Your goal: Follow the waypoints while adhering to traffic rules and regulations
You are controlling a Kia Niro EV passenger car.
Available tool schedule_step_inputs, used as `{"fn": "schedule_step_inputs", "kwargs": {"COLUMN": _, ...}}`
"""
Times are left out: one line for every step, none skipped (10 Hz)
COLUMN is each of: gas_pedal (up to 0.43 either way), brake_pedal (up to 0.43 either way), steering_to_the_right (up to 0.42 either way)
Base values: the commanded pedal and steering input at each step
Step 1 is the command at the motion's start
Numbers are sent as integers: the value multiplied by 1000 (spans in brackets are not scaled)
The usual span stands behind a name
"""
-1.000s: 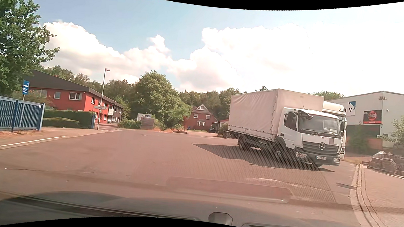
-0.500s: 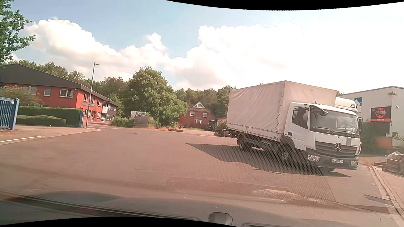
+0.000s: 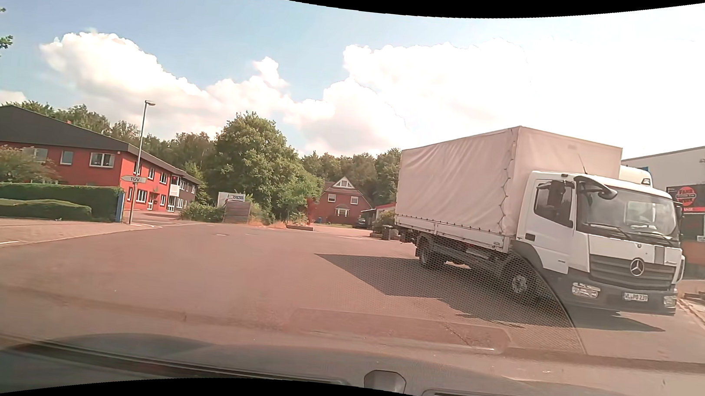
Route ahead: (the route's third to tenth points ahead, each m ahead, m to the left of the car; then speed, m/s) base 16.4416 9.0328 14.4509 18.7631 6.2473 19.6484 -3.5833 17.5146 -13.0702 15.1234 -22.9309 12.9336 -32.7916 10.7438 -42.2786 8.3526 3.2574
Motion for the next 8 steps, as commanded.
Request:
{"fn": "schedule_step_inputs", "kwargs": {"gas_pedal": 67, "brake_pedal": 0, "steering_to_the_right": 0}}
{"fn": "schedule_step_inputs", "kwargs": {"gas_pedal": 59, "brake_pedal": 0, "steering_to_the_right": -3}}
{"fn": "schedule_step_inputs", "kwargs": {"gas_pedal": 47, "brake_pedal": 0, "steering_to_the_right": -6}}
{"fn": "schedule_step_inputs", "kwargs": {"gas_pedal": 47, "brake_pedal": 0, "steering_to_the_right": -9}}
{"fn": "schedule_step_inputs", "kwargs": {"gas_pedal": 39, "brake_pedal": 0, "steering_to_the_right": -9}}
{"fn": "schedule_step_inputs", "kwargs": {"gas_pedal": 39, "brake_pedal": 0, "steering_to_the_right": -9}}
{"fn": "schedule_step_inputs", "kwargs": {"gas_pedal": 20, "brake_pedal": 0, "steering_to_the_right": -10}}
{"fn": "schedule_step_inputs", "kwargs": {"gas_pedal": 8, "brake_pedal": 0, "steering_to_the_right": -17}}
